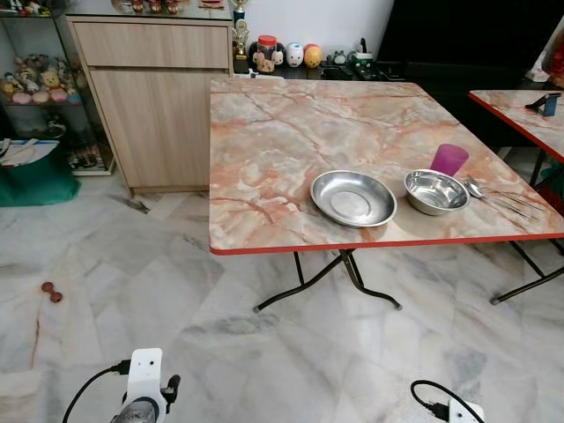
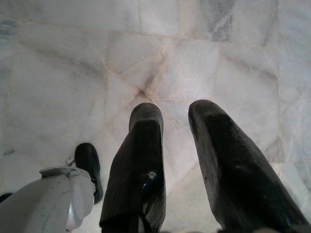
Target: Setting the table
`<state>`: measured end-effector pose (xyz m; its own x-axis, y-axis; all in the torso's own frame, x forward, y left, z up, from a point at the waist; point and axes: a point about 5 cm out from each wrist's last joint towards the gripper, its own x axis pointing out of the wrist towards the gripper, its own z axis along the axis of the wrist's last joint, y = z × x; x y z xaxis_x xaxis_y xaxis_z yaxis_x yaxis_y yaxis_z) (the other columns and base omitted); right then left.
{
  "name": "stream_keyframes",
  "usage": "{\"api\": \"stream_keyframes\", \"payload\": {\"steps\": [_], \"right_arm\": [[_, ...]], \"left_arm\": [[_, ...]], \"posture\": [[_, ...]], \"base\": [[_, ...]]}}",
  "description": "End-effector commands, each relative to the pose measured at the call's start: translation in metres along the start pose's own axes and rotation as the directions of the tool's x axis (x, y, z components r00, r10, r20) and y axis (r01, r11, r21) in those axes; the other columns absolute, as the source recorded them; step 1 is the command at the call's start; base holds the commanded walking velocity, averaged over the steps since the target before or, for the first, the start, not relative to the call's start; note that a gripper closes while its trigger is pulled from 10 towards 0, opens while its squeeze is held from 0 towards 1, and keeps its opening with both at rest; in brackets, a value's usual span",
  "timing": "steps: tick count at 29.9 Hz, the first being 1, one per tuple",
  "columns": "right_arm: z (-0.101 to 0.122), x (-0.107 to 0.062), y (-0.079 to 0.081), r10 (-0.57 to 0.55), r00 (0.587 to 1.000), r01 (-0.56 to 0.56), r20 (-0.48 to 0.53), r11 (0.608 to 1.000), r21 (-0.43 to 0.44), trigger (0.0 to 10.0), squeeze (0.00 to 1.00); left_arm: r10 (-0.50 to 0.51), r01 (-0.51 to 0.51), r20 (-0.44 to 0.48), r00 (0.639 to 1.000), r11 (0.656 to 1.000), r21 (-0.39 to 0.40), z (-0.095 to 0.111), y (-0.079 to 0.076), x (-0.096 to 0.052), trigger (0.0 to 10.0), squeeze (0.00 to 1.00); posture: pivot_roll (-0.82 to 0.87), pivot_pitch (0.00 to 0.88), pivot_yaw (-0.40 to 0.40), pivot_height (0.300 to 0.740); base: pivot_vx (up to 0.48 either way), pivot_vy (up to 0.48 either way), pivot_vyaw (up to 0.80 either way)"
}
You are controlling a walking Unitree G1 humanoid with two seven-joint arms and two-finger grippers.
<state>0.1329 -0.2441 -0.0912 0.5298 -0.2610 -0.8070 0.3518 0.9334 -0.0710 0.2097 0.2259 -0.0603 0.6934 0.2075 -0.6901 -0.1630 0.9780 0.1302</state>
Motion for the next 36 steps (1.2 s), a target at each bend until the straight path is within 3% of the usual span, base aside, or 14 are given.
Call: {"api": "stream_keyframes", "payload": {"steps": [1, 10, 16, 21, 26, 36], "right_arm": [[0.003, 0.001, 0.000, 0.000, 1.000, 0.000, -0.003, 1.000, 0.006, 10.0, 0.00], [0.013, 0.005, 0.015, -0.002, 1.000, 0.001, -0.021, 1.000, -0.028, 10.0, 0.00], [0.017, 0.006, 0.033, 0.075, 0.997, -0.076, -0.017, 0.993, -0.088, 10.0, 0.00], [0.019, 0.006, 0.026, 0.049, 0.999, -0.049, -0.002, 0.994, -0.096, 10.0, 0.00], [0.017, 0.006, 0.020, 0.022, 1.000, -0.023, -0.013, 0.999, -0.030, 10.0, 0.00], [0.010, 0.004, 0.016, 0.045, 0.999, -0.046, -0.009, 0.998, -0.043, 10.0, 0.00]], "left_arm": [[0.019, -0.021, -0.035, 0.999, 0.999, -0.046, -0.009, 0.000, -0.002, 10.0, 0.00], [0.019, -0.019, -0.046, 0.999, 1.000, 0.001, -0.013, 0.001, -0.003, 10.0, 0.00], [0.017, -0.014, -0.042, 0.999, 0.998, 0.066, -0.012, -0.001, -0.003, 10.0, 0.00], [0.020, -0.017, -0.042, 0.999, 0.997, 0.076, -0.013, -0.001, -0.003, 10.0, 0.00], [0.017, -0.014, -0.041, 0.999, 0.997, 0.078, -0.014, -0.001, -0.003, 10.0, 0.00], [0.000, 0.006, -0.050, 0.999, 0.993, 0.118, -0.018, 0.000, -0.005, 10.0, 0.00]], "posture": [[0.11, 0.000, -0.141, 0.740], [0.10, 0.000, -0.128, 0.740], [0.08, 0.000, -0.101, 0.740], [0.07, 0.000, -0.099, 0.740], [0.07, 0.000, -0.096, 0.740], [0.08, 0.000, -0.083, 0.740]], "base": [[0.000, 0.000, 0.00], [0.000, 0.000, 0.00], [0.000, -0.263, 0.00], [0.000, -0.427, 0.32], [0.000, -0.424, 0.49], [0.000, -0.426, 0.00]]}}
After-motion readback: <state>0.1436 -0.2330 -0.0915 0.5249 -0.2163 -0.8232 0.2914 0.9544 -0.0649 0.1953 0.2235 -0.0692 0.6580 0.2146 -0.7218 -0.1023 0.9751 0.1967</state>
